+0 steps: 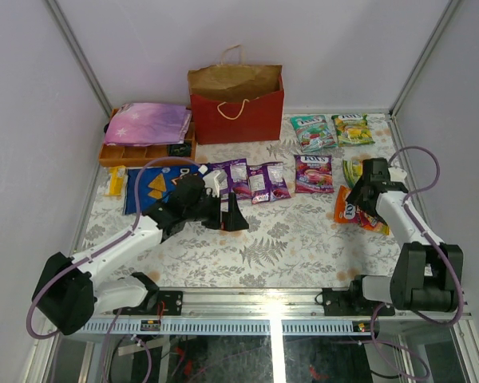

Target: Take the snacks out of the paper bag

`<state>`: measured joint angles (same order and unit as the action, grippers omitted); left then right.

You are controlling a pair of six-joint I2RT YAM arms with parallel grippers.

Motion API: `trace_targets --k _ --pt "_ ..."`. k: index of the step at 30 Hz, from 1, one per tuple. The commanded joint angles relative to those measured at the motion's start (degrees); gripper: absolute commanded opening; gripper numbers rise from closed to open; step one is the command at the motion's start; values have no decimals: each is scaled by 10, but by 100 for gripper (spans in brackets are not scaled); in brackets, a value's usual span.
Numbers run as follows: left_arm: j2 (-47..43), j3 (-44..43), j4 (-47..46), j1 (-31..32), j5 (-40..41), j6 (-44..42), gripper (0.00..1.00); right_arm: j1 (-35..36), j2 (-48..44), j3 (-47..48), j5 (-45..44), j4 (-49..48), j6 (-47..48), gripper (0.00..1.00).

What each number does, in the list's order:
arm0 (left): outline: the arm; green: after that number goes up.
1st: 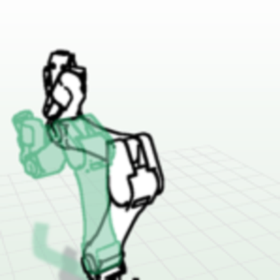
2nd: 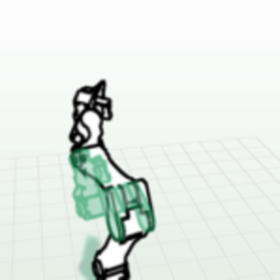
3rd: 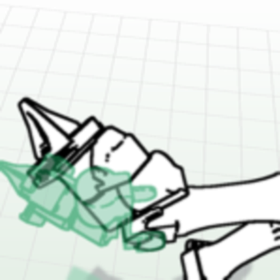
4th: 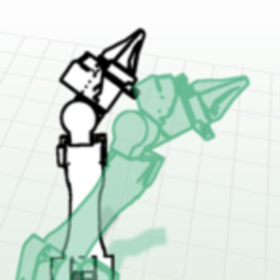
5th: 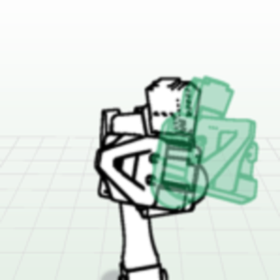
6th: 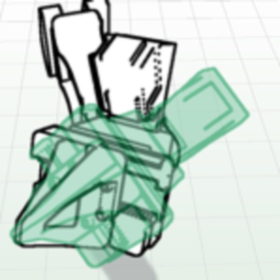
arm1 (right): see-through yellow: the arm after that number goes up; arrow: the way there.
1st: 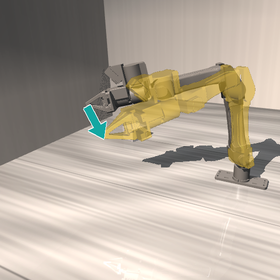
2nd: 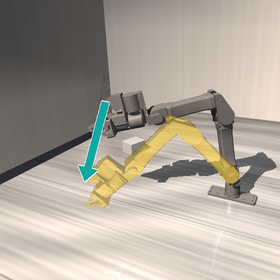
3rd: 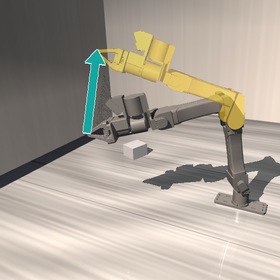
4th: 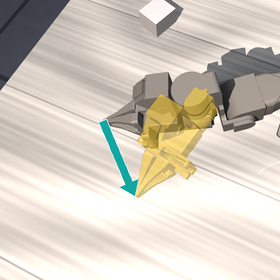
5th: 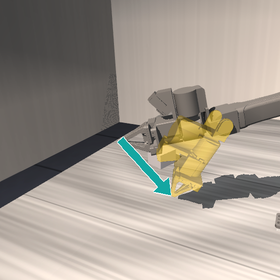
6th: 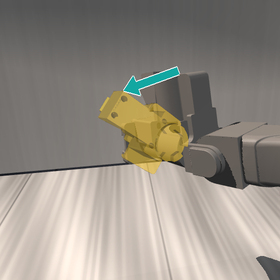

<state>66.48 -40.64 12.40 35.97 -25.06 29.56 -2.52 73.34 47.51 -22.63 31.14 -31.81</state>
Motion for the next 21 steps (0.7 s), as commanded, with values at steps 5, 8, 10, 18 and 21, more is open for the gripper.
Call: trace_targets --k 5,8,10,18,21 --pt "-29 8 -7 2 -11 -6 100 -22 27 -14 -7 -23 -194 98" --pt "-36 13 -6 2 -11 -6 100 -31 25 -8 14 -20 -280 96" --pt "-40 14 -6 2 -14 -5 100 -34 33 7 21 -2 -332 95" --pt "-37 13 -12 3 -22 -5 100 -46 123 108 26 127 -476 98" --pt "-37 15 -13 6 -22 -4 100 -51 126 98 23 113 -498 96"
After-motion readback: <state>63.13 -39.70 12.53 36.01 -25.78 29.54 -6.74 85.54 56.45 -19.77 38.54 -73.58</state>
